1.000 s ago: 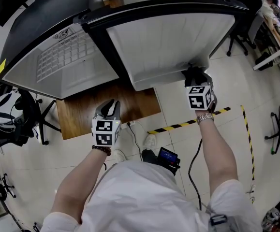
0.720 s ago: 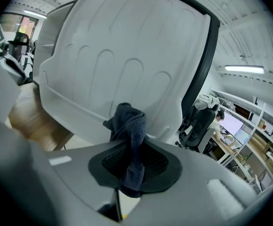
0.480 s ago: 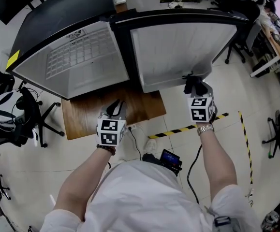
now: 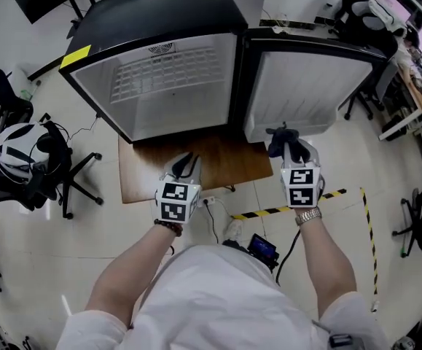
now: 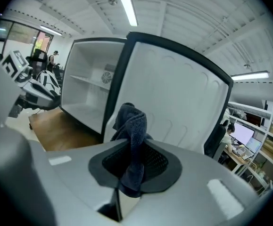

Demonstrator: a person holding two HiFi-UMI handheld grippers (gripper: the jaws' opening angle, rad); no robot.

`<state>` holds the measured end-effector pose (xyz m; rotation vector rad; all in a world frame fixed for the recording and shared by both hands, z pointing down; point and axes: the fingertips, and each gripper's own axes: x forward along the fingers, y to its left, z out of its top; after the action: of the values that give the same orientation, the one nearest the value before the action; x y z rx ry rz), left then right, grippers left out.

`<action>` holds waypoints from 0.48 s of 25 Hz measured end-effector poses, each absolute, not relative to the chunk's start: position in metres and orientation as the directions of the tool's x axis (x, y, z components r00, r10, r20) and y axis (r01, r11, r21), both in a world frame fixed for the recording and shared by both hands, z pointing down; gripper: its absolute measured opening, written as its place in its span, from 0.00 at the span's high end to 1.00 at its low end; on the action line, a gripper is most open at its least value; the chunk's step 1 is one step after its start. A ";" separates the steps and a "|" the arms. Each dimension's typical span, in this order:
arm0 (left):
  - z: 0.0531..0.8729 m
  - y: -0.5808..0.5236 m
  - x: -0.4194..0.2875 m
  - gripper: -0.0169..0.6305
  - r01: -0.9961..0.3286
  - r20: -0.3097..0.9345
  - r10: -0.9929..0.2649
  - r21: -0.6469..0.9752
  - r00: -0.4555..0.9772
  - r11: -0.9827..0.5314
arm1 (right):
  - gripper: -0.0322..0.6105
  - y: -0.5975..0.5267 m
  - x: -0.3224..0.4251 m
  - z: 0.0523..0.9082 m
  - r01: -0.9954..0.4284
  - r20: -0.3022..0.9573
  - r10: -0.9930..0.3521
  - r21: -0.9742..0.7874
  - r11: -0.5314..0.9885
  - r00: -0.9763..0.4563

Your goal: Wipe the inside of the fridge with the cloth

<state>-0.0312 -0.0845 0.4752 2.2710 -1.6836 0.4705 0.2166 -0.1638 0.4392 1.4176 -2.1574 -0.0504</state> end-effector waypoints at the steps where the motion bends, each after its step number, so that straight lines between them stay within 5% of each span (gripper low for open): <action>1: 0.471 -0.079 -0.039 0.86 -0.959 0.406 -0.874 0.027 0.269 -0.283 | 0.86 -0.156 0.203 0.434 -0.832 0.419 -0.853 0.313 0.458 -0.312; 12: 0.399 -0.036 -0.101 0.86 -0.965 0.276 -0.926 0.012 0.256 -0.263 | 0.86 -0.083 0.066 0.371 -0.758 0.319 -0.789 0.245 0.604 -0.525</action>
<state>-0.1006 -0.0361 0.3990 2.3425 -1.7855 0.3181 0.0663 -0.0832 0.3713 1.2381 -2.4356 -0.1056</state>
